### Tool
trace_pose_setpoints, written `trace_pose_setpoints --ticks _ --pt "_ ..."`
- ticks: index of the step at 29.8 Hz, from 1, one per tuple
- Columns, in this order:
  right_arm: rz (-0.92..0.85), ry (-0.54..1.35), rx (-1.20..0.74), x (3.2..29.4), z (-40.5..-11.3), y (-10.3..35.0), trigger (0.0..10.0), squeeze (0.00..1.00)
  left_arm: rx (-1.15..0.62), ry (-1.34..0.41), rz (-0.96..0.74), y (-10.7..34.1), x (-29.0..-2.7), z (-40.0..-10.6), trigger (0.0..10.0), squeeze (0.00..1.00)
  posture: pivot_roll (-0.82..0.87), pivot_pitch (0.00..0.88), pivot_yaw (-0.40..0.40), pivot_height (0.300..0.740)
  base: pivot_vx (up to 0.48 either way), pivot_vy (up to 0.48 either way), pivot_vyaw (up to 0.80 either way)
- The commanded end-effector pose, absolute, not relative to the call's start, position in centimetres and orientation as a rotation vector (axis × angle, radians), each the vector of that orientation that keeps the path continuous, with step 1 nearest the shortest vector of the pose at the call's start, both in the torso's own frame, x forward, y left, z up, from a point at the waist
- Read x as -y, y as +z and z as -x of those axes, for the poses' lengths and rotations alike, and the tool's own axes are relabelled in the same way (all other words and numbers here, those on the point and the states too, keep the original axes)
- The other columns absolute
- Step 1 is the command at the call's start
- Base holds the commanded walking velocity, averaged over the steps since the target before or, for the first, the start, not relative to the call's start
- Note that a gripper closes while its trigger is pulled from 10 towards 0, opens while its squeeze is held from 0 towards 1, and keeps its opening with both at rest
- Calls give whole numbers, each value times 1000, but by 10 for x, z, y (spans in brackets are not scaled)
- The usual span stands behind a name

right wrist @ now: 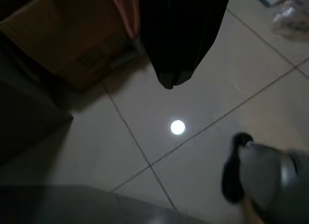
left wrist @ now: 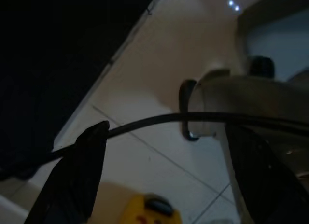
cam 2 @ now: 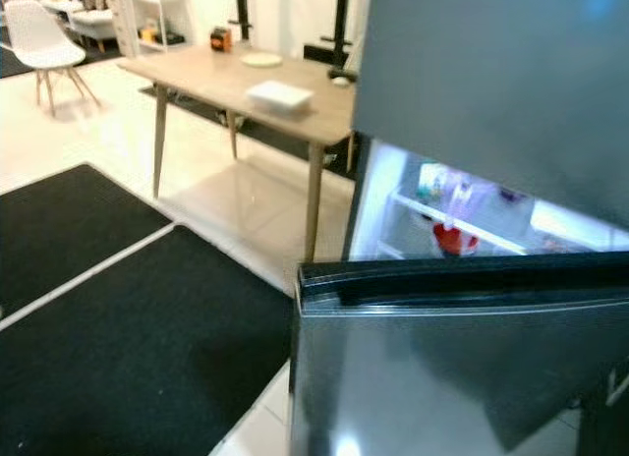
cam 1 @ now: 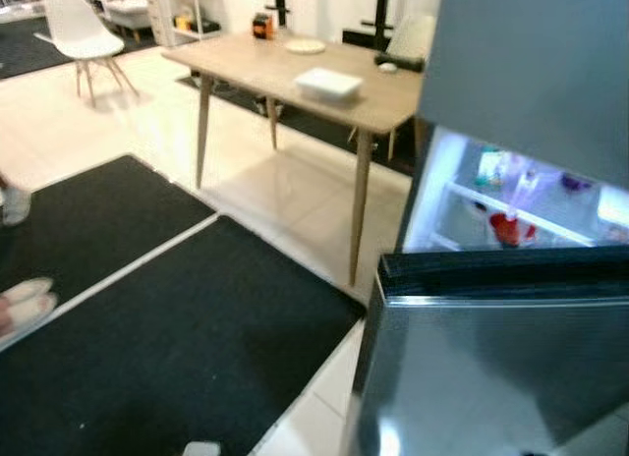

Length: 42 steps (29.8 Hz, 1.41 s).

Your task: Restocking fridge

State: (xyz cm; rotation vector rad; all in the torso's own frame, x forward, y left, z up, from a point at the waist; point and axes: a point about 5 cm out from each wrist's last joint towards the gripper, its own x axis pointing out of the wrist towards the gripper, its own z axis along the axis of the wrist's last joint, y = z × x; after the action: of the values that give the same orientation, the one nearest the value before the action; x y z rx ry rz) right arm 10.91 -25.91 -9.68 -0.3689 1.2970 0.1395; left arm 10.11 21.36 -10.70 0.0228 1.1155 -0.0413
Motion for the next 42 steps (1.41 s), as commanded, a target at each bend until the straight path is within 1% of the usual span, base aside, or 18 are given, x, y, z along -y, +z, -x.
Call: trace_pose_setpoints --ticks 1,7,13,17,18,20,22,26,29,30,33,35,36,38,39,40,41,42 --pt "344 84 -1265 267 -115 -93 10000 0 -1131 -51 -11 -109 -207 -98 10000 0 -70 0 -31 740 0 0 0" --pt "58 -7 -944 268 -166 -69 10000 0 -1123 -62 -9 -109 -207 -100 10000 0 -72 0 -29 740 0 0 0" --pt "-124 112 -637 259 -225 -32 10000 0 -1119 -70 -9 -108 -208 -100 10000 0 -72 0 -27 740 0 0 0" --pt "-93 200 -440 241 -275 6 10000 0 -1117 -73 -6 -108 -208 -98 10000 0 -64 0 -26 740 0 0 0" --pt "-93 200 -440 241 -275 6 10000 0 -1117 -73 -6 -108 -208 -98 10000 0 -64 0 -26 740 0 0 0" --pt "15 133 -270 232 -317 47 10000 0 -1118 -72 -4 -109 -208 -97 10000 0 -61 0 -27 740 0 0 0" --pt "13 11 -44 227 -357 106 10000 0 -1117 -71 -1 -109 -208 -96 10000 0 -55 0 -25 740 0 0 0" --pt "-4 15 96 220 -378 149 10000 0 -1108 -65 4 -108 -208 -96 10000 0 -42 0 -28 740 0 0 0" --pt "-12 43 107 218 -379 152 10000 0 -1106 -63 7 -108 -208 -96 10000 0 -36 0 -33 740 0 0 0" --pt "-38 204 -16 202 -369 121 10000 0 -1102 -65 16 -108 -207 -97 10000 0 -39 0 -36 740 0 0 0" --pt "-46 268 -85 196 -362 104 10000 0 -1101 -66 19 -108 -207 -97 10000 0 -39 0 -38 740 0 0 0" --pt "2 394 -263 184 -335 58 10000 0 -1102 -70 22 -109 -205 -96 10000 0 -39 0 -38 740 0 0 0" --pt "2 394 -263 184 -335 58 10000 0 -1102 -70 22 -109 -205 -96 10000 0 -39 0 -38 740 0 0 0" --pt "100 535 -551 180 -276 -8 10000 0 -1106 -78 27 -110 -202 -95 10000 0 -47 0 -40 740 0 0 0" --pt "100 535 -551 180 -276 -8 10000 0 -1106 -78 27 -110 -202 -95 10000 0 -47 0 -40 740 0 0 0" --pt "131 562 -674 184 -248 -32 10000 0 -1109 -83 29 -110 -201 -94 10000 0 -47 0 -40 740 0 0 0" --pt "131 562 -674 184 -248 -32 10000 0 -1109 -83 29 -110 -201 -94 10000 0 -47 0 -40 740 0 0 0" --pt "144 542 -795 191 -220 -52 10000 0 -1110 -87 29 -110 -200 -94 10000 0 -52 0 -33 740 0 0 0"
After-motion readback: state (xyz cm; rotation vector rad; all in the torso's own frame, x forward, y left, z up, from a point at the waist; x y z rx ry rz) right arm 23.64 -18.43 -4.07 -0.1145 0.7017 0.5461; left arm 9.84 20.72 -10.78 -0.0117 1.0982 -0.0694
